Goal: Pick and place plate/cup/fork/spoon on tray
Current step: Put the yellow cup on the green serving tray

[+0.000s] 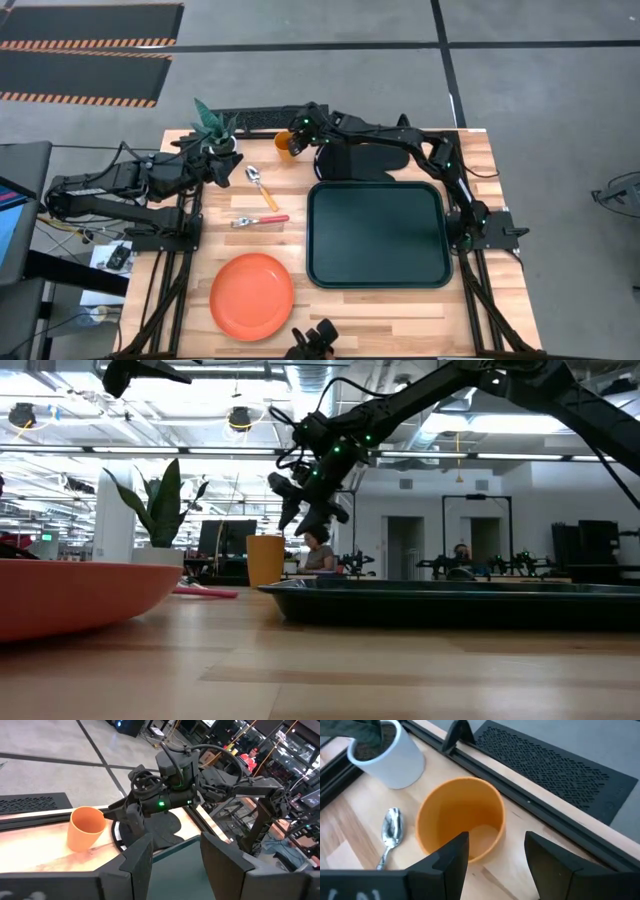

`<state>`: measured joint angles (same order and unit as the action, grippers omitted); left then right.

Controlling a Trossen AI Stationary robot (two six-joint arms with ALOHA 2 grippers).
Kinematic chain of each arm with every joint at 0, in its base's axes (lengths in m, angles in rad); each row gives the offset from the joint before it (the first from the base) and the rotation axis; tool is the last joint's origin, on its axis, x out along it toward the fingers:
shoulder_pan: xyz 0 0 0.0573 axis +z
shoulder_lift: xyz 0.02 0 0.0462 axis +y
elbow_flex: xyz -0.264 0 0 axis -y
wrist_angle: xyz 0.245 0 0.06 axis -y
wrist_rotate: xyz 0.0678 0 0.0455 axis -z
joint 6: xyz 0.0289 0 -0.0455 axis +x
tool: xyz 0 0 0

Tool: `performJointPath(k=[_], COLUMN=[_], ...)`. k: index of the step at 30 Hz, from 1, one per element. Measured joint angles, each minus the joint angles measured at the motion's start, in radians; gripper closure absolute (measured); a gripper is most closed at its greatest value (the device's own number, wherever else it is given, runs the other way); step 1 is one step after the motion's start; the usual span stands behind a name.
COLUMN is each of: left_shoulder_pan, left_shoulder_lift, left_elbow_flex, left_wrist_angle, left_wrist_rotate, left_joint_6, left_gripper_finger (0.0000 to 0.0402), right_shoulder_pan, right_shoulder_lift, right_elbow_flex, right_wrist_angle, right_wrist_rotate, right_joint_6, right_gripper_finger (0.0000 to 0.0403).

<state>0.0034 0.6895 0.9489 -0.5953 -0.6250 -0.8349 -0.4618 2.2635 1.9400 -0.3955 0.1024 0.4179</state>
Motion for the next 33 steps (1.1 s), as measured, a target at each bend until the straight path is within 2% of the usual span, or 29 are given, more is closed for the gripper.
performJointPath(k=[10, 17, 21, 23, 28, 33], left_shoulder_pan=[0.000, 0.000, 0.000, 0.000, 0.000, 0.000], left_shoulder_lift=[0.000, 0.000, 0.000, 0.000, 0.000, 0.000], left_elbow_flex=[0.000, 0.000, 0.000, 0.000, 0.000, 0.000], left_wrist_angle=[0.000, -0.006, -0.032, -0.040, -0.051, -0.051], left_wrist_rotate=[0.000, 0.011, 0.016, 0.017, 0.017, 0.017], left_joint_6=[0.000, 0.002, 0.002, 0.002, 0.003, 0.003], left_gripper_finger=[0.0250, 0.0250, 0.0250, 0.0250, 0.0250, 0.0250], right_shoulder_pan=[-0.003, -0.003, -0.018, -0.020, -0.018, -0.018], right_shoulder_lift=[0.008, 0.012, 0.014, 0.010, 0.013, 0.014], right_elbow_flex=[0.001, 0.000, 0.030, 0.034, 0.032, 0.041], right_wrist_angle=[0.003, -0.015, -0.050, -0.046, -0.084, -0.170], right_wrist_rotate=[-0.004, -0.100, -0.211, -0.229, -0.181, -0.171], right_joint_6=[0.003, -0.038, -0.059, -0.060, -0.061, -0.143], right_gripper_finger=[0.0198, 0.0221, 0.0227, 0.0227, 0.0216, 0.0183])
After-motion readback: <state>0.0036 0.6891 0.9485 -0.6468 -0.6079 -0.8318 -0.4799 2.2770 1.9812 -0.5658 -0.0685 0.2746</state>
